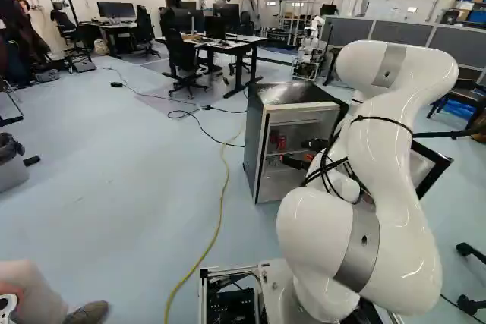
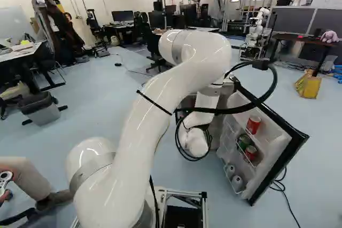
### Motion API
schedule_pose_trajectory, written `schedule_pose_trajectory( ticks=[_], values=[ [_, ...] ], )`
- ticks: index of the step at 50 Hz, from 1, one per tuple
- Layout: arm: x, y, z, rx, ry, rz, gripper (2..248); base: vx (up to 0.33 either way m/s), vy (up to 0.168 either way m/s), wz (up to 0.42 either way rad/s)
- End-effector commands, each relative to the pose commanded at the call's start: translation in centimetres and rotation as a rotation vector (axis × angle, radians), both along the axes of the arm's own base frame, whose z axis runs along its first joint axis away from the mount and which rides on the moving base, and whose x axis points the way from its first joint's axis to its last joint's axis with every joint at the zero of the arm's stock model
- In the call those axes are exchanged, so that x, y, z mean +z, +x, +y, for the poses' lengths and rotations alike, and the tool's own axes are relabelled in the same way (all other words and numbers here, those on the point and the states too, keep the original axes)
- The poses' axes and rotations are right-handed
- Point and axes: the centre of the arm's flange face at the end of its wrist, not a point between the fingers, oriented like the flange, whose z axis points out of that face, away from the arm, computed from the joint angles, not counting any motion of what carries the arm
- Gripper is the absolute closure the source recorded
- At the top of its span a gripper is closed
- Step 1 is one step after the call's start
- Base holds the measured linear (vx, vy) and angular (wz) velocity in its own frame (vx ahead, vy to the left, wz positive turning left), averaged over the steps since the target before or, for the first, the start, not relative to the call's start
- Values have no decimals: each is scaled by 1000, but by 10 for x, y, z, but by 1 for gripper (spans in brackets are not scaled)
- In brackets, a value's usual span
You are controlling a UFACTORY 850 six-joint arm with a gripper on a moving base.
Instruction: Grab a drink from the fridge
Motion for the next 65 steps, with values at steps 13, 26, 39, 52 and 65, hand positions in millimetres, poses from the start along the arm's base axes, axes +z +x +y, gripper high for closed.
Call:
schedule_pose_trajectory(
  ticks=[13, 26, 39, 52, 65],
  values=[
    [-3, 13, -2, 11, -7, -42, 3, 0, 0, 0],
    [-5, 28, -5, 24, -18, -72, 3, 0, 0, 0],
    [-8, 42, -6, 41, -30, -89, 3, 0, 0, 0],
    [-11, 57, -5, 59, -41, -105, 3, 0, 0, 0],
    [-15, 71, -4, 79, -52, -114, 3, 0, 0, 0]
  ],
)
